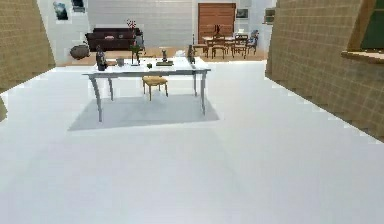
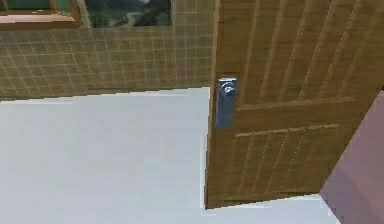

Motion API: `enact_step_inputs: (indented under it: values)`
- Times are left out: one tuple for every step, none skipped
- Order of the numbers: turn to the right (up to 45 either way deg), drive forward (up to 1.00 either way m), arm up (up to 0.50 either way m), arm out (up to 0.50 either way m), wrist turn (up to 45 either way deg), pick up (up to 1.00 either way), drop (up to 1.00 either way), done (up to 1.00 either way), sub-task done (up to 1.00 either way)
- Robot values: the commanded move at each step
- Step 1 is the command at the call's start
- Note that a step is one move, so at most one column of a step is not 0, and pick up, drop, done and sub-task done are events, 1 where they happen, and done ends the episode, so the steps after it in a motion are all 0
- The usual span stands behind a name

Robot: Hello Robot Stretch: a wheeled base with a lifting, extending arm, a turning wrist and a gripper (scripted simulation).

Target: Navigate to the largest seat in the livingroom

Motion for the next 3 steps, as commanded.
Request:
enact_step_inputs:
  values:
    - [15.0,0.0,0.0,0.0,0.0,0.0,0.0,0.0,0.0]
    - [0.0,1.0,0.0,0.0,0.0,0.0,0.0,0.0,0.0]
    - [0.0,1.0,0.0,0.0,0.0,0.0,0.0,0.0,0.0]
